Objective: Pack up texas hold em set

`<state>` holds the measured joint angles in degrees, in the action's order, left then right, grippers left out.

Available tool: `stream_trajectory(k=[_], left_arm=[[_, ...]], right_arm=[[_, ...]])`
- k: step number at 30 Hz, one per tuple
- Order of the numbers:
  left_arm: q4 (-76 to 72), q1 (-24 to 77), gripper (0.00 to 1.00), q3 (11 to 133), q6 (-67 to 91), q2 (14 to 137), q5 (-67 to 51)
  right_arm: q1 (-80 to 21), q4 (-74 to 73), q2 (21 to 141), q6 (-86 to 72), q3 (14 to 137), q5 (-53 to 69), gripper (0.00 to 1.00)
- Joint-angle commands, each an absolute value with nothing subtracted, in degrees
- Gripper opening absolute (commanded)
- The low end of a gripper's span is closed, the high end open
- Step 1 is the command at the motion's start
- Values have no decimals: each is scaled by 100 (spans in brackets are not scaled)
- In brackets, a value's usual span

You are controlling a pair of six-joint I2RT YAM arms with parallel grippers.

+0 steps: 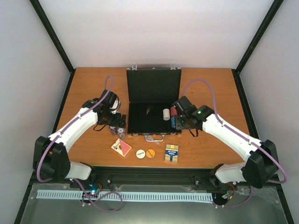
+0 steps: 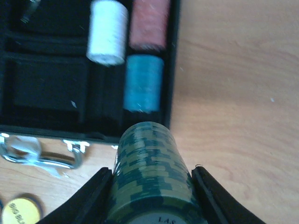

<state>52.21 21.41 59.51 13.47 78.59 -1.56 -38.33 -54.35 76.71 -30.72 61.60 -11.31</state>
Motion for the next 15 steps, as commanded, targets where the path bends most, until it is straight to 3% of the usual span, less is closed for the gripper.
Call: stream_trajectory(k=[1, 7, 15], left_arm=[[5100, 2167, 100, 6006, 1415, 7848, -177], [5159, 2171, 100, 6118, 1391, 7913, -176], [5186, 2171, 100, 6198, 1384, 7954, -168]], right_arm=[[-3851, -3946, 7499, -2559, 5949, -909, 3], [-3858, -2226, 7811, -2477, 5371, -842, 3], [-3880, -1475, 8341, -2287, 5217, -787, 3]])
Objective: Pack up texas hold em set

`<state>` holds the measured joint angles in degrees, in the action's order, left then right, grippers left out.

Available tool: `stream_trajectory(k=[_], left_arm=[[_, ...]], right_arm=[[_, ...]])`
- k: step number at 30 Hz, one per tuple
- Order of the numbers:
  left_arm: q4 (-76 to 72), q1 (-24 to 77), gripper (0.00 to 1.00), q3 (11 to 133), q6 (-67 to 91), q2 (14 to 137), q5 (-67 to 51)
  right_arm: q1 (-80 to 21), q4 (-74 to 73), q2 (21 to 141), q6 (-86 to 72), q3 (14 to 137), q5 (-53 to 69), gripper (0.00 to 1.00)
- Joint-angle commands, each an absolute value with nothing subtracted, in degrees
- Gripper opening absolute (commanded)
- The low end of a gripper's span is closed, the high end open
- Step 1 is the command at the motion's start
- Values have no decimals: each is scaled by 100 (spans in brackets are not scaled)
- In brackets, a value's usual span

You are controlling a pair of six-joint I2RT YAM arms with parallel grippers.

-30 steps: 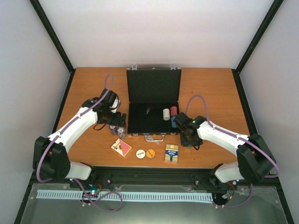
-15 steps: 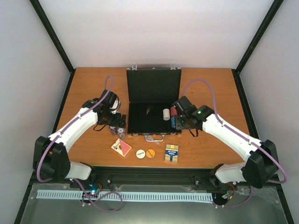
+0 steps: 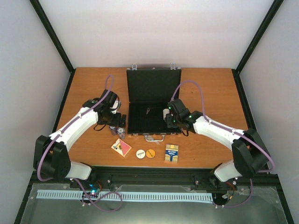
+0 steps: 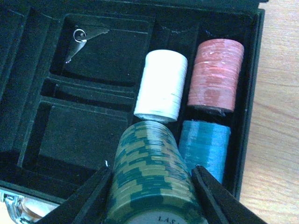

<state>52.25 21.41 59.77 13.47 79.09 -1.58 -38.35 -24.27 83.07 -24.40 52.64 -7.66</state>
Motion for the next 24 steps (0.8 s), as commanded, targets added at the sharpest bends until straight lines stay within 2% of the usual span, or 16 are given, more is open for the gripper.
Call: stream_trajectory(k=[1, 14, 24], left_arm=[[5184, 2171, 100, 6184, 1399, 7961, -167], [5256, 2171, 100, 6192, 1354, 7941, -117], [5291, 2171, 100, 6214, 1371, 7950, -125]], right_arm=[[-3869, -1438, 8412, -2288, 5219, -799, 3], [-3884, -1387, 9362, -2388, 5561, -1045, 3], [-4059, -628, 9577, -2535, 5381, -2171, 3]])
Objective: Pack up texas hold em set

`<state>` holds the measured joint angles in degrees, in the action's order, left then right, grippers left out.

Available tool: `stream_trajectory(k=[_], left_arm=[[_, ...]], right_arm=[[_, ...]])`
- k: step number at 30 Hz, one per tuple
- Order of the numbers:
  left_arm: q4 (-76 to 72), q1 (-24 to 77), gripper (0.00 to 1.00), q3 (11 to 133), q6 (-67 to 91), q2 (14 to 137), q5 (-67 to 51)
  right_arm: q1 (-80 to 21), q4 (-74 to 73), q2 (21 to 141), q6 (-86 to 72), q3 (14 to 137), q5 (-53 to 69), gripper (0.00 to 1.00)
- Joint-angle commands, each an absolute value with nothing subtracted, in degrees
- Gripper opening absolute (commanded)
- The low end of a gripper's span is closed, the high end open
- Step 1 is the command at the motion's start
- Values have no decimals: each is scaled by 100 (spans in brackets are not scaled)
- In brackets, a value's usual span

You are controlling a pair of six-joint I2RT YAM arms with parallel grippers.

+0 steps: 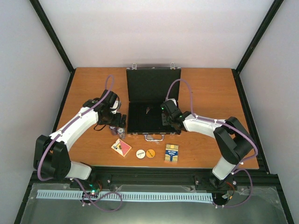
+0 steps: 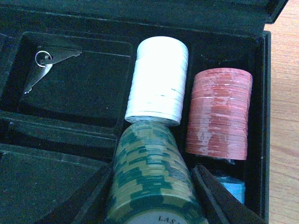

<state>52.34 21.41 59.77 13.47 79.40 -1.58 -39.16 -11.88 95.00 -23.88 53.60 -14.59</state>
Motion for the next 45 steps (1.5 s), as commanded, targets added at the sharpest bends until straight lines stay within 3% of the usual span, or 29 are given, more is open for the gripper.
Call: stream_trajectory(k=[1, 3, 5, 6, 8, 11, 15, 21, 33, 37, 45], left_arm=[[5298, 2170, 100, 6214, 1367, 7958, -128], [5302, 2171, 100, 6206, 1365, 7957, -115], [5297, 2171, 100, 6190, 1371, 7956, -119], [5287, 2171, 100, 6183, 1371, 7955, -114], [5278, 2171, 100, 6168, 1382, 7954, -106], [5258, 2171, 100, 6140, 1397, 7931, -133], [5259, 2171, 100, 6124, 1364, 7926, -167], [5294, 2171, 100, 6188, 1313, 7923, -139], [5595, 2171, 100, 6649, 1258, 7874, -171], [5591, 2170, 100, 6656, 1257, 7837, -233], [5540, 2171, 100, 6535, 1297, 7786, -346]], right_arm=[[-4093, -698, 9626, -2532, 5424, -2179, 3], [-4198, -874, 9719, -2553, 5507, -2176, 8], [-4322, -1095, 9740, -2585, 5570, -2152, 24], [-4381, -1208, 9727, -2603, 5592, -2126, 27], [-4487, -1425, 9648, -2629, 5622, -2118, 42], [-4535, -1692, 9488, -2690, 5624, -2104, 73], [-4540, -1962, 9233, -2654, 5691, -1886, 89], [-4535, -2366, 8676, -2574, 5941, -1662, 99], [-4421, -4929, 8683, -2654, 7201, -1303, 100], [-4433, -5688, 8698, -2991, 6911, -1019, 100], [-4943, -5666, 8407, -3862, 6040, -465, 100]])
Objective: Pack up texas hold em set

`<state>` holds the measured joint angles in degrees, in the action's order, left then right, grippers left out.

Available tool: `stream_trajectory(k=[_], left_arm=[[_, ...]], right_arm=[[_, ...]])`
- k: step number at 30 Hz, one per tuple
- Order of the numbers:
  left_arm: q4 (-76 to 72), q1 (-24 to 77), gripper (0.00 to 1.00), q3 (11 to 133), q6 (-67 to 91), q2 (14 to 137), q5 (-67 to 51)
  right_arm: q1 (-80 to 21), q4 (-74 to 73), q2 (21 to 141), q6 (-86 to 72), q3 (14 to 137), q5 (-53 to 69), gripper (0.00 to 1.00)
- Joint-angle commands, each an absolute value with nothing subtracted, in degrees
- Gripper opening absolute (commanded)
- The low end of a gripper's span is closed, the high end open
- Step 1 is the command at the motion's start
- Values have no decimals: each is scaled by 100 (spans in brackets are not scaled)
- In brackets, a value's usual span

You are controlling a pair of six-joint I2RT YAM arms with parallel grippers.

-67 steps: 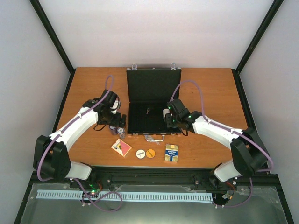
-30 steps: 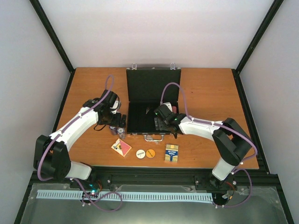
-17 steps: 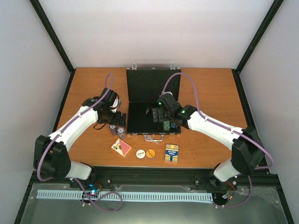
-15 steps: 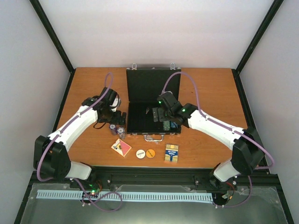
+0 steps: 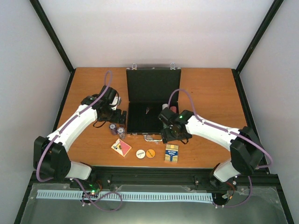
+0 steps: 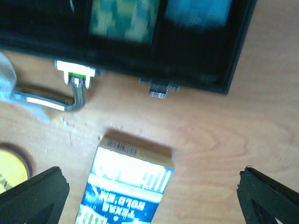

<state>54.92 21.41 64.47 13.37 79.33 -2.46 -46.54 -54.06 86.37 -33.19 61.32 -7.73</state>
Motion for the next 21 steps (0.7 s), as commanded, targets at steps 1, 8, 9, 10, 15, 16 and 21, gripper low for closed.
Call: stream_trajectory(k=[1, 8, 9, 10, 15, 16, 21], left_arm=[[5531, 2171, 100, 6531, 1296, 7783, -356], [5481, 2171, 100, 6548, 1278, 7876, -428], [5472, 2171, 100, 6548, 1289, 7891, -445], [5463, 2169, 100, 6548, 1298, 7892, -459], [5381, 2172, 100, 6548, 1351, 7924, -513], [5373, 2171, 100, 6552, 1353, 7934, -522], [5368, 2171, 100, 6574, 1362, 8003, -572]], right_arm=[[-5040, -5682, 8430, -3931, 6025, -445, 100], [-5532, -5801, 8596, -4434, 5818, -335, 100], [-5544, -5847, 8596, -4525, 5792, -353, 100], [-5546, -5908, 8590, -4656, 5757, -379, 100], [-5546, -5935, 8490, -5000, 5667, -417, 100], [-5546, -5925, 8527, -5034, 5694, -428, 100], [-5544, -5686, 8762, -5157, 5685, -288, 100]])
